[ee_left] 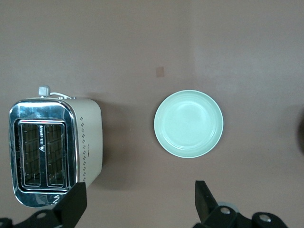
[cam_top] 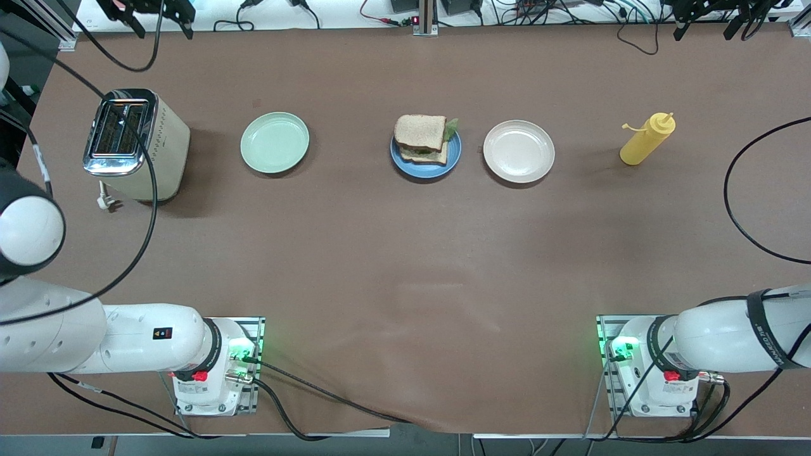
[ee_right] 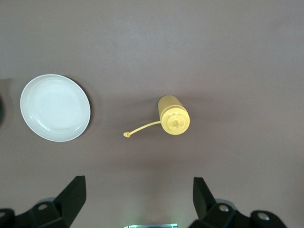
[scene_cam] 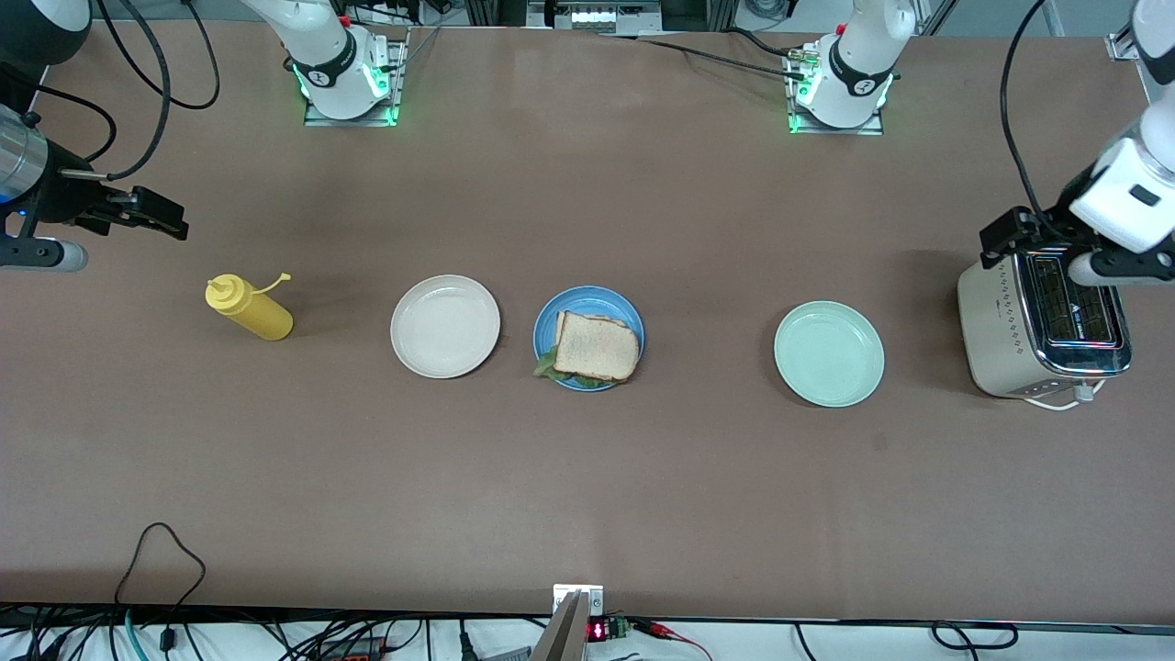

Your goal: Make sandwich in blue plate with both arms

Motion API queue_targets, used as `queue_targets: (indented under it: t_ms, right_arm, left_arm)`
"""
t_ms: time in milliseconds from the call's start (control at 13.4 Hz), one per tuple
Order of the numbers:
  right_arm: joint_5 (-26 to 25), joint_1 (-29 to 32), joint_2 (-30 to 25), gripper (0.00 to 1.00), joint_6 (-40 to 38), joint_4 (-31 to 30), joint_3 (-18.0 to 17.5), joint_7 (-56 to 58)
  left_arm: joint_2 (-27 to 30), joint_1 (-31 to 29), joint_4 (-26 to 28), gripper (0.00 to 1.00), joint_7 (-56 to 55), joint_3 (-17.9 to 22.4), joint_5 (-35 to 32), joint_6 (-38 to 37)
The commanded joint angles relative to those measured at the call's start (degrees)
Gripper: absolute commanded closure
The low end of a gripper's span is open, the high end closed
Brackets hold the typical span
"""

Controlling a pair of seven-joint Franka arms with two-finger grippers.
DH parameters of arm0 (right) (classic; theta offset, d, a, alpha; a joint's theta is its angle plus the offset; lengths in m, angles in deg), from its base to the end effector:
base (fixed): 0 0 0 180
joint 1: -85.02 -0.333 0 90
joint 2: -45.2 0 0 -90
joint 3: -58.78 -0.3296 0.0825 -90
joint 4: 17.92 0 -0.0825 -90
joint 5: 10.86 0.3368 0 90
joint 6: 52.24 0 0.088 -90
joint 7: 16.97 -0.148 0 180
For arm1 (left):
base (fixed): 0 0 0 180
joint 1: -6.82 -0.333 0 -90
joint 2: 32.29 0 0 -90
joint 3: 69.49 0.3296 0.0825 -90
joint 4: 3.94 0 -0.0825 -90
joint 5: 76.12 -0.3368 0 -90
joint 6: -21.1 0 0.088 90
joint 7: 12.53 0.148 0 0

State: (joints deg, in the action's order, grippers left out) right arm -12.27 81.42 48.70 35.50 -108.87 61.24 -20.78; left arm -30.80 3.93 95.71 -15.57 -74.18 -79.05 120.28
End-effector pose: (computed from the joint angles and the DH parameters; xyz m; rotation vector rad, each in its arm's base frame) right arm 0.5147 0.0071 0.5559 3.1033 -0.0717 -0.1799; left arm 0.5096 -0.0097 0.5522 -3.0895 -0.0215 -0.0308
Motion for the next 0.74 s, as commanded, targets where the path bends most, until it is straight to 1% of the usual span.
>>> queue_targets:
  t_ms: [0, 298, 669]
  right_arm:
    - [0.3, 0.6, -1.2, 0.0, -0.5, -1.0, -0.4, -0.5]
    - [0.4, 0.6, -1.2, 0.0, -0.5, -1.0, -0.4, -0.5]
    - [0.4, 0.6, -1.1, 0.0, -0.5, -1.0, -0.4, -0.5]
  left_arm:
    - [7.7, -0.6, 8.7, 0.0, 0.1, 0.7, 2.4, 2.0]
    - [9.4, -1.0, 8.6, 0.0, 0.8, 0.6, 2.5, -0.6]
    - [9.4, -1.2, 8.2, 0.0, 1.5, 0.7, 2.4, -2.2]
